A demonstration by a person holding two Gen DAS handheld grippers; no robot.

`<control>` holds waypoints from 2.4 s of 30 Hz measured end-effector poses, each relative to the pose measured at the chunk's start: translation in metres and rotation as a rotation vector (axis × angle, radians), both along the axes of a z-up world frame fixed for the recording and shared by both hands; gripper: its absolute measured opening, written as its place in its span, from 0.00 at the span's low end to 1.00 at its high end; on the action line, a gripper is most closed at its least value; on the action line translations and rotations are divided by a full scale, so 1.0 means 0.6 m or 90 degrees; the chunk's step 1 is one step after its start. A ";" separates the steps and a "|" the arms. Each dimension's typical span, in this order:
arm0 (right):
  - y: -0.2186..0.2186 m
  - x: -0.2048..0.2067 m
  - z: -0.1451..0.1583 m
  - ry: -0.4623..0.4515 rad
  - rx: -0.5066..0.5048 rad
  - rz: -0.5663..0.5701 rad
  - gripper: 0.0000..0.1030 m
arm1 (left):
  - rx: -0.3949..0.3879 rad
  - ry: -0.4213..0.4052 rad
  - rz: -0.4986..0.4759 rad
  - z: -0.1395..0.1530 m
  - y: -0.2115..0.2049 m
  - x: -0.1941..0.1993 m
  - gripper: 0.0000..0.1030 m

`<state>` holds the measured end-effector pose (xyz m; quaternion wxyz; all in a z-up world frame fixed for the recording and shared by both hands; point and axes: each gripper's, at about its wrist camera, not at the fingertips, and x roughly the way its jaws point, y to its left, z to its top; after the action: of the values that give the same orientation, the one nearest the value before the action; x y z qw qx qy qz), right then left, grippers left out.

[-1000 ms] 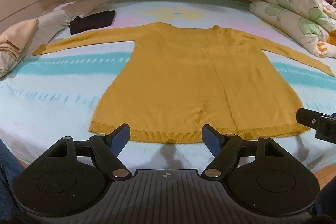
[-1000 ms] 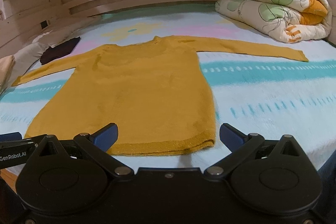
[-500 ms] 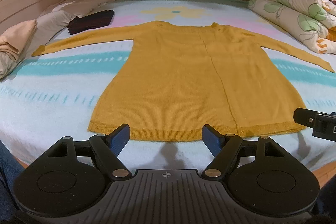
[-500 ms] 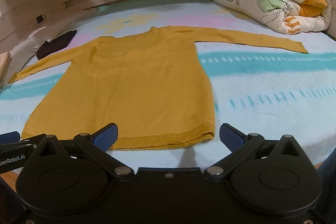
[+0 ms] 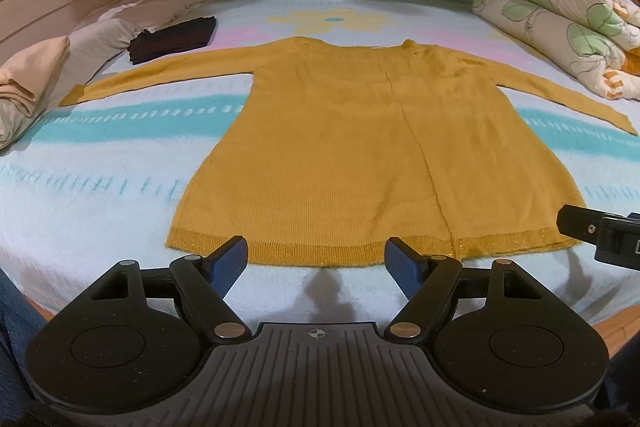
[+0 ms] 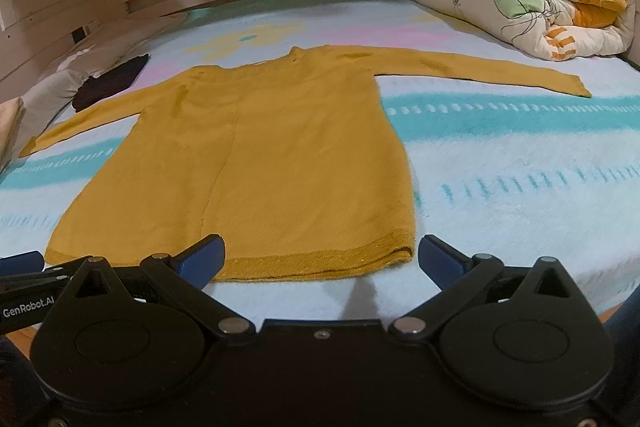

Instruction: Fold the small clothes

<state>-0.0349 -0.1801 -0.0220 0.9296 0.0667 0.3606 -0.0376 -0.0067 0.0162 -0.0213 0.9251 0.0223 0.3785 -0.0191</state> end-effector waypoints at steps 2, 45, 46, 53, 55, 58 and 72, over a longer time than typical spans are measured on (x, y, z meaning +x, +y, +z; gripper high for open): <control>-0.001 0.000 0.000 0.000 0.000 0.001 0.99 | -0.001 0.002 0.000 0.000 0.000 0.000 0.72; 0.002 0.024 -0.015 0.079 0.022 -0.005 0.99 | -0.021 0.059 -0.009 -0.012 -0.007 0.010 0.71; 0.001 0.028 -0.016 0.090 0.023 -0.003 0.99 | -0.020 0.061 -0.010 -0.011 -0.008 0.011 0.70; -0.017 0.042 -0.002 0.099 0.068 0.003 0.99 | -0.033 0.077 -0.021 0.003 -0.009 0.049 0.67; -0.029 0.058 0.003 0.111 0.083 0.002 0.99 | -0.026 0.079 -0.028 0.008 -0.011 0.066 0.64; -0.052 0.087 0.018 0.113 0.098 -0.005 0.94 | -0.024 0.076 -0.040 0.021 -0.013 0.099 0.56; -0.222 0.244 0.093 0.092 0.111 -0.070 0.85 | -0.006 0.045 -0.069 0.070 -0.049 0.291 0.56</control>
<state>0.1115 -0.3134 0.0335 0.8884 0.1639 0.4243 -0.0621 0.1681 -0.0135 0.0208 0.9090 0.0378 0.4088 -0.0714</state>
